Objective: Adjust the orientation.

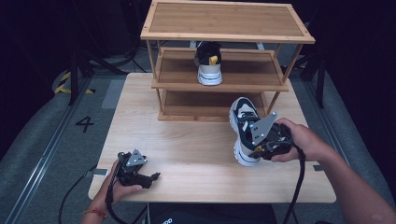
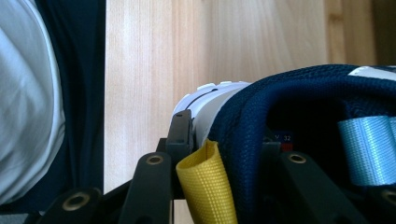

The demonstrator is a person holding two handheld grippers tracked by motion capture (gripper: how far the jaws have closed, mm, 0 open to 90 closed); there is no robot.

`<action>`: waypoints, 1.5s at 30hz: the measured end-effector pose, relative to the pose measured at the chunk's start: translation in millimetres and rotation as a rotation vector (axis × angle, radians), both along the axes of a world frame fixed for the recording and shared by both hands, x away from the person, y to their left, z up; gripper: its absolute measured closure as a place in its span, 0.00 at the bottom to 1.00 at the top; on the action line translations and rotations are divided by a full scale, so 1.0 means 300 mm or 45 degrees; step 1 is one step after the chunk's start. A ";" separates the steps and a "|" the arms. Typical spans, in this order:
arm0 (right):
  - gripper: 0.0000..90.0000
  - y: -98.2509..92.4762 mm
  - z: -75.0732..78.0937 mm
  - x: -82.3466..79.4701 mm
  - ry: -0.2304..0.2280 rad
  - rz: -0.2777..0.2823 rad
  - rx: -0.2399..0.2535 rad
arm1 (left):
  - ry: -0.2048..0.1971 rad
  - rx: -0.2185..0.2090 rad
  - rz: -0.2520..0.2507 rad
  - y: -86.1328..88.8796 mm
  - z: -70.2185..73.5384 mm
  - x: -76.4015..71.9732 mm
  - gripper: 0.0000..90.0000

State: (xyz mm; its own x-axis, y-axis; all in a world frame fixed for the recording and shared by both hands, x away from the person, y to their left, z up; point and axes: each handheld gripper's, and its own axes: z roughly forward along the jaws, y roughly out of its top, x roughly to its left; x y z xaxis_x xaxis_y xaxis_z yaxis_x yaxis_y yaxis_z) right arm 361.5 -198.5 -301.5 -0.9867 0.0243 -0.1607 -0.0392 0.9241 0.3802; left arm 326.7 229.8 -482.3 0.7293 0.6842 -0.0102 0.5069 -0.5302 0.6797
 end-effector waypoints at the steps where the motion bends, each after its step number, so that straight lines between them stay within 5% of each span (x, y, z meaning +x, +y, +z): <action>1: 0.76 0.002 0.016 -0.002 -0.015 0.012 -0.011 | 0.000 0.001 -0.001 0.000 0.000 0.000 0.15; 10: 0.76 0.040 0.111 0.015 -0.101 0.078 -0.047 | 0.005 -0.004 -0.002 0.000 0.000 0.000 0.15; 18: 0.75 0.054 0.186 0.088 -0.178 0.035 -0.075 | 0.005 -0.007 0.005 -0.002 -0.001 -0.001 0.15; 31: 0.75 0.041 0.247 0.279 -0.185 -0.057 0.003 | 0.007 -0.014 0.002 -0.003 -0.002 0.001 0.15; 45: 0.72 0.094 0.266 0.468 -0.146 -0.095 0.003 | 0.008 -0.015 -0.008 -0.005 -0.002 0.008 0.15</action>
